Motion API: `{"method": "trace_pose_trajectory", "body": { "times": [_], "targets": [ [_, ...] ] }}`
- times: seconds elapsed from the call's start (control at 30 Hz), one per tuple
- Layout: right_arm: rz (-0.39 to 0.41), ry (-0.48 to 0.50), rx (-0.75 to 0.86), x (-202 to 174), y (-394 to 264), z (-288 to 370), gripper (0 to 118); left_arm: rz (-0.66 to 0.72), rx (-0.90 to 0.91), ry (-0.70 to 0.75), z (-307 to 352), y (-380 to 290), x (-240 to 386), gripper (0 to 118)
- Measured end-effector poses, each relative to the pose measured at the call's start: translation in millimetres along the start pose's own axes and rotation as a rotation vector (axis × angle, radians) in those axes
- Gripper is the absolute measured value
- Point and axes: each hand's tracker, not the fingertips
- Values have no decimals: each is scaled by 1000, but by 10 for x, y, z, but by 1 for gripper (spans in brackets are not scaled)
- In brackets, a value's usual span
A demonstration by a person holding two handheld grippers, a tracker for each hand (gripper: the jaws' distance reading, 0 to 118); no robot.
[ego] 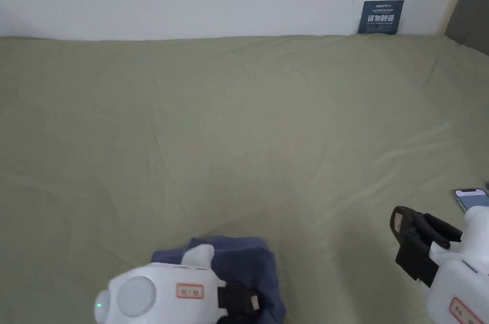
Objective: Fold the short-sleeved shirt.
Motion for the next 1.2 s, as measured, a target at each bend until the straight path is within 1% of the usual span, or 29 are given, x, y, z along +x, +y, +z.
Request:
{"method": "trace_pose_trajectory", "body": {
  "times": [0.03,0.07,0.1,0.13,0.17,0.2,0.23,0.27,0.33,0.4,0.43,0.47,0.53,0.6,0.63,0.67,0.7,0.73,0.77,0.83,0.87,0.9,0.93,0.97,1.0,1.03,1.1,1.13,1.2],
  "targets": [
    [-11,25,-23,-3,-9,-11,2,-1,15,18,-108,-30,-21,0],
    [-16,44,-40,-6,-19,-20,2,10,14,-1,-177,-47,-51,0],
    [-16,73,-59,-8,-36,-34,2,24,20,-79,-203,-43,-55,0],
    [-16,84,-84,-16,-53,-54,2,40,38,-64,-188,-46,-36,0],
    [-4,93,-115,-36,-70,-84,2,31,34,-59,-140,-22,-14,0],
    [4,123,-143,-53,-95,-125,2,12,33,-61,-87,6,9,0],
    [-6,172,-188,-72,-125,-186,2,-18,27,-28,-13,26,49,0],
    [-21,211,-232,-92,-148,-245,2,-35,33,-26,72,39,67,0],
    [-58,340,-333,-142,-227,-419,2,-57,46,-14,315,135,87,0],
    [-98,431,-453,-233,-356,-649,2,-82,87,14,626,194,84,0],
    [-95,486,-512,-294,-435,-776,2,-98,118,22,780,223,70,0],
    [-100,532,-541,-350,-525,-891,2,-111,148,32,925,242,49,0],
    [-138,642,-618,-443,-721,-1155,2,-116,176,58,1196,250,-34,0],
    [-189,725,-688,-491,-889,-1408,2,-111,196,97,1380,273,-154,0],
    [-225,748,-734,-491,-971,-1534,2,-108,196,112,1454,284,-235,0],
    [-242,769,-750,-479,-1034,-1643,2,-101,196,121,1510,293,-313,0],
    [-254,768,-758,-438,-1095,-1759,2,-88,201,136,1555,310,-406,0],
    [-283,764,-786,-375,-1163,-1871,2,-73,203,147,1585,329,-500,0],
    [-342,795,-814,-299,-1233,-1977,2,-67,194,150,1605,345,-583,0],
    [-513,886,-869,-119,-1366,-2161,2,-55,161,155,1612,378,-759,0],
    [-558,914,-878,-53,-1393,-2203,2,-44,147,159,1605,391,-839,0],
    [-575,932,-882,-13,-1401,-2223,2,-35,134,152,1595,402,-908,1],
    [-579,937,-884,7,-1397,-2233,2,-26,124,130,1587,409,-966,12],
    [-573,933,-880,21,-1392,-2241,2,-27,107,67,1562,414,-1018,39],
    [-565,934,-877,5,-1390,-2220,2,-14,89,-11,1518,428,-1085,92],
    [-563,941,-878,0,-1394,-2214,2,15,71,-62,1437,448,-1142,117],
    [-572,953,-881,26,-1408,-2232,2,72,61,-144,1289,491,-1248,117],
    [-579,957,-881,24,-1418,-2229,2,104,30,-161,1200,501,-1319,117],
    [-590,962,-883,46,-1423,-2230,2,105,7,-171,997,529,-1409,117]
  ]
}}
